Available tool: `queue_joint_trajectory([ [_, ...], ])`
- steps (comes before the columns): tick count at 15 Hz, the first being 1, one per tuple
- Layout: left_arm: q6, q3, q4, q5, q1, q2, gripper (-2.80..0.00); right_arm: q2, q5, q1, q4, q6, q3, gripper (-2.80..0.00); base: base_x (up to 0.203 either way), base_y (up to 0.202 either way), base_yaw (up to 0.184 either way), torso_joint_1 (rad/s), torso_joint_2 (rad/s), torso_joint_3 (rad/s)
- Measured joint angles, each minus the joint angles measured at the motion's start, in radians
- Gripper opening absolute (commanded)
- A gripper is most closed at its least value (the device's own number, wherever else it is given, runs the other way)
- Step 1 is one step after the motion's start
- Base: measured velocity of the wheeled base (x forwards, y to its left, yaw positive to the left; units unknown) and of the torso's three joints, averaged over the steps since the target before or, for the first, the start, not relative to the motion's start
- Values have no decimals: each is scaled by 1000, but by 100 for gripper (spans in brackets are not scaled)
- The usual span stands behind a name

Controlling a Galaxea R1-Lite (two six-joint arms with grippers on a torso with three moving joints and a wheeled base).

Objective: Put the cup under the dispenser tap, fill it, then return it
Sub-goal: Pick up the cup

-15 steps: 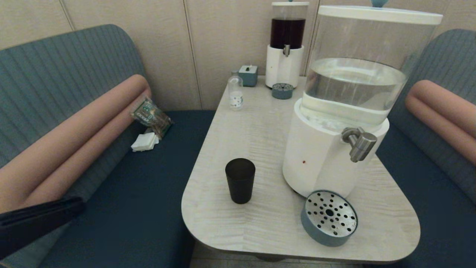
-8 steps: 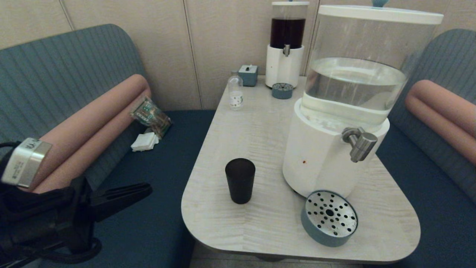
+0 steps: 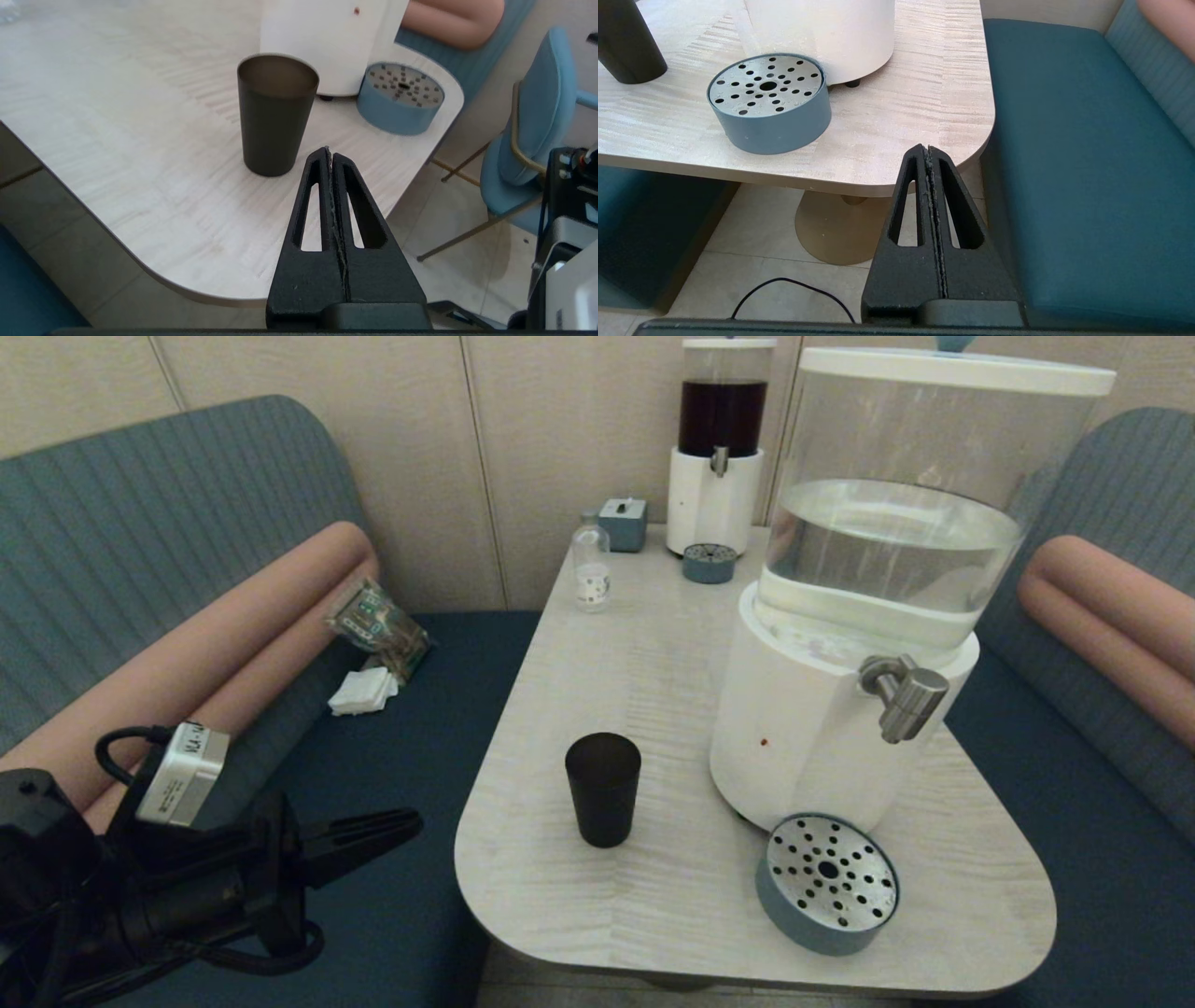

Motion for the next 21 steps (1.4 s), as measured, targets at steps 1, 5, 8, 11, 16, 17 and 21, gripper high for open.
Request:
queue_joint_trajectory([
  [1,15,0,-1,-1,0,13,0,0,0,0,0,0,0,-280,0,0,0,0,0,0],
  [5,34,-10,0,-14,0,82,0,0,1,1,1,-1,0,-280,0,0,0,0,0,0],
  [8,65,-46,0,-42,-1,146,0,0,1,1,1,-1,0,-280,0,0,0,0,0,0],
  [11,66,-115,0,-95,-9,213,0,0,0,1,1,-1,0,-280,0,0,0,0,0,0],
  [16,69,-292,0,-105,-67,384,0,0,1,1,0,-2,0,-280,0,0,0,0,0,0],
  [17,69,-332,0,-105,-75,419,0,0,1,1,1,-2,0,-280,0,0,0,0,0,0],
  [21,70,-428,0,-105,-85,526,0,0,1,1,0,-2,0,-280,0,0,0,0,0,0],
])
